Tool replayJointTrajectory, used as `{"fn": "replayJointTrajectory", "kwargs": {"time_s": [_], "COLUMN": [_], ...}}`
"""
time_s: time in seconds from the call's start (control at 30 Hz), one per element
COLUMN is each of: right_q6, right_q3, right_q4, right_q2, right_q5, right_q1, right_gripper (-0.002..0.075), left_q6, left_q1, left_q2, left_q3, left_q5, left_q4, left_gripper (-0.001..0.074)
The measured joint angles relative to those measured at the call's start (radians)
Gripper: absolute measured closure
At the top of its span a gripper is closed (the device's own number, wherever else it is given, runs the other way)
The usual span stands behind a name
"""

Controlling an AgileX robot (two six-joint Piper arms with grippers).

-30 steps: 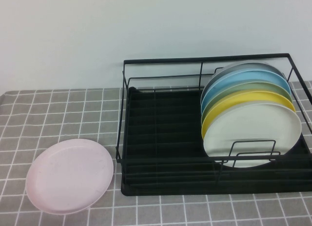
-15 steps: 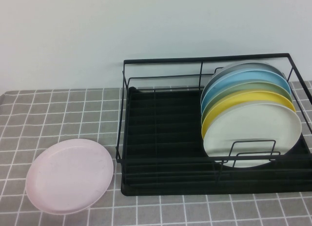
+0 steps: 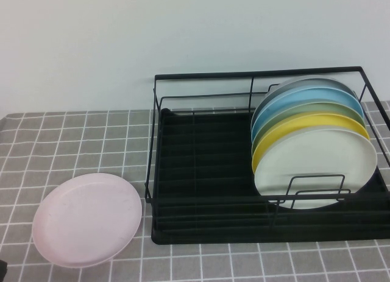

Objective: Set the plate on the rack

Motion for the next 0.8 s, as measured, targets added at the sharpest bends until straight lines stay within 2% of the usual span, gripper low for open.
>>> {"fn": "replayJointTrajectory", "kwargs": {"time_s": [0.1, 0.27, 0.4, 0.5, 0.57, 0.8], "right_q6": [-0.098, -0.136, -0.262, -0.328, -0.338, -0.376], "right_q3": [-0.004, -0.027, -0.078, -0.119, -0.146, -0.280], "right_q4": [0.000, 0.000, 0.000, 0.000, 0.000, 0.000], "right_q2": [0.000, 0.000, 0.000, 0.000, 0.000, 0.006], "right_q5": [0.045, 0.043, 0.078, 0.087, 0.085, 0.037], "right_q1": [0.001, 0.004, 0.004, 0.004, 0.004, 0.004], "right_gripper": [0.0729, 0.0729, 0.0729, 0.0729, 0.0729, 0.0729], "left_q6": [0.000, 0.000, 0.012, 0.051, 0.147, 0.681], "left_q1": [0.000, 0.000, 0.000, 0.000, 0.000, 0.000], "left_q2": [0.000, 0.000, 0.000, 0.000, 0.000, 0.000], "left_q3": [0.000, 0.000, 0.000, -0.004, -0.017, -0.163], "left_q5": [0.003, -0.010, -0.010, -0.010, 0.001, 0.101], "left_q4": [0.000, -0.007, -0.007, -0.081, -0.138, -0.299], "left_gripper": [0.0735, 0.0735, 0.0735, 0.0735, 0.0735, 0.0735]}}
